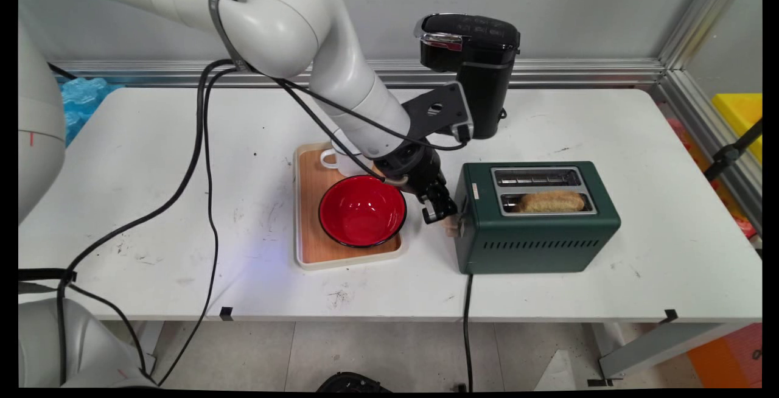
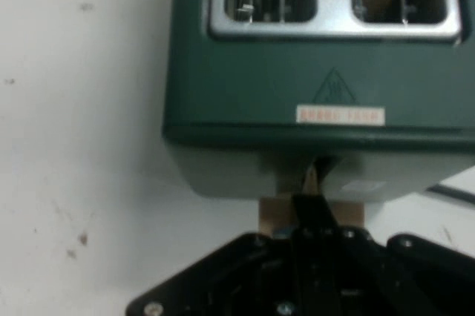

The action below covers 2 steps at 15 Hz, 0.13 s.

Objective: Press the toaster switch

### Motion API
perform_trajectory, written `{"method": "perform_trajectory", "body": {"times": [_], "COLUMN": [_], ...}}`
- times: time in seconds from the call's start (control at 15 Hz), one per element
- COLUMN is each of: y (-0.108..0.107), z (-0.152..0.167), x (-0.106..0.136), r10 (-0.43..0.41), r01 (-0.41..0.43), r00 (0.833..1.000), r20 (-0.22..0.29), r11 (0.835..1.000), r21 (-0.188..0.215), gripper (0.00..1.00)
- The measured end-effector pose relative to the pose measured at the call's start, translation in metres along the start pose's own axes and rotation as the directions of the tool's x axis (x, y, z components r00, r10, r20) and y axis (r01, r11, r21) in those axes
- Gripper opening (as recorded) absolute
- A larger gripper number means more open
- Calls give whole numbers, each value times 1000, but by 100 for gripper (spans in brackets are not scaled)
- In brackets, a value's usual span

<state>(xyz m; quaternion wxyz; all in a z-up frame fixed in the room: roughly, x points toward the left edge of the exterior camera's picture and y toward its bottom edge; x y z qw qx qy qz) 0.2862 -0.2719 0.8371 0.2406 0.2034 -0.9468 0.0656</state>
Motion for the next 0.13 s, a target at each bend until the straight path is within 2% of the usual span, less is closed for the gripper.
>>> {"method": "perform_trajectory", "body": {"times": [0.13], "y": [-1], "z": [1], "x": [-2], "r10": [2], "r01": [-2], "r00": [1000], "r20": [1], "r11": [1000], "r21": [1], "gripper": [0]}}
